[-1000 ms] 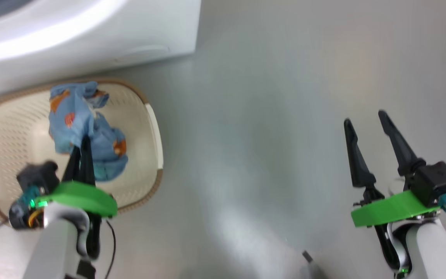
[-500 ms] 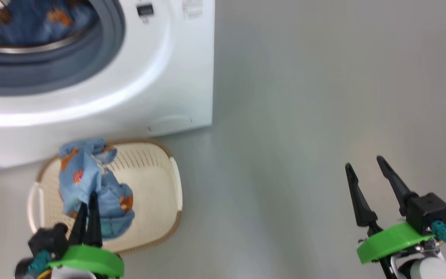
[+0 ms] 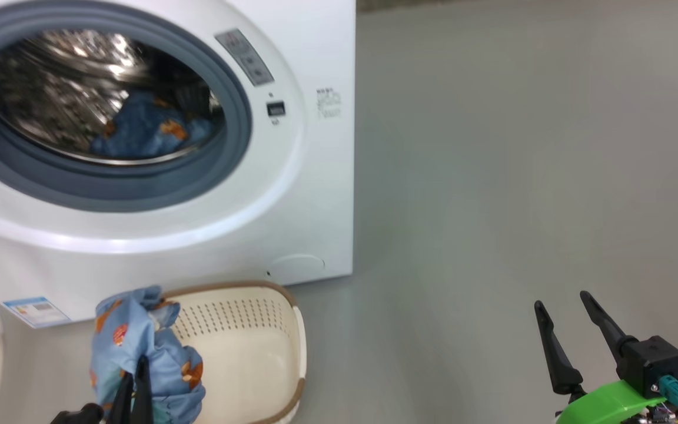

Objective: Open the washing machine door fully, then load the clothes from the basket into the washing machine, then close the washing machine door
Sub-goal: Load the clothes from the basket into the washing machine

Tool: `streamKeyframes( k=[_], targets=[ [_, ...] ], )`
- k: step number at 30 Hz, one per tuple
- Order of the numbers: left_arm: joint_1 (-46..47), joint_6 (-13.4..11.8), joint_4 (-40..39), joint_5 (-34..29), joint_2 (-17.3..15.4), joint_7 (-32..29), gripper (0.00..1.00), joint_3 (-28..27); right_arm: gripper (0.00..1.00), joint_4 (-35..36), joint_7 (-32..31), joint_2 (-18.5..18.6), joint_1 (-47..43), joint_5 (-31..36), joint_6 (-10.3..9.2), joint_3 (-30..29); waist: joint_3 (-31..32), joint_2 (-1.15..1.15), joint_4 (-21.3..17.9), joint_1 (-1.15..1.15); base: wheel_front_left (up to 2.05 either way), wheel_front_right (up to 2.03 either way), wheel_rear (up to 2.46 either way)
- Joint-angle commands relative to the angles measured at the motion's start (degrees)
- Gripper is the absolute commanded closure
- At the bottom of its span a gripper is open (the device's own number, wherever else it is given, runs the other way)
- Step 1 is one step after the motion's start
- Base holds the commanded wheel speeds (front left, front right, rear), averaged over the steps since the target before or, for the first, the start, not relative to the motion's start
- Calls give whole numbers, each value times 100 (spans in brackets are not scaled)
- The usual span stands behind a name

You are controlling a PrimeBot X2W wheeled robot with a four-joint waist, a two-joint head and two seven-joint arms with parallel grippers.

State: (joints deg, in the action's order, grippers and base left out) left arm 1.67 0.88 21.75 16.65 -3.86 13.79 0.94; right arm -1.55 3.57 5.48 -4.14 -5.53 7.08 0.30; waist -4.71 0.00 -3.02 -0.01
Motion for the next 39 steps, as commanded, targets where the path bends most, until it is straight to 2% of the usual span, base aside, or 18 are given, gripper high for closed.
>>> streamKeyframes(
  k=[1, 14, 27, 39],
  targets=[
    [-67, -61, -335, 84, -128, -47, 100, -232, 0, 219, -31, 44, -41, -1, 41, 100, 476, 0, 210, 1, 0, 0, 0],
    [-316, -161, -752, 195, -173, -256, 100, -241, 0, 275, -61, -50, -185, -13, 41, 87, 591, 0, 357, 1, 0, 0, 0],
    [-241, -179, -804, 258, -186, -301, 100, -149, 0, 273, -77, -47, -185, -42, 41, 96, 517, 0, 391, 1, 0, 0, 0],
    [364, -138, -596, 414, -268, -405, 100, -161, 0, 428, -92, -83, 13, -42, 41, 72, -50, 0, 181, 1, 0, 0, 0]
  ],
)
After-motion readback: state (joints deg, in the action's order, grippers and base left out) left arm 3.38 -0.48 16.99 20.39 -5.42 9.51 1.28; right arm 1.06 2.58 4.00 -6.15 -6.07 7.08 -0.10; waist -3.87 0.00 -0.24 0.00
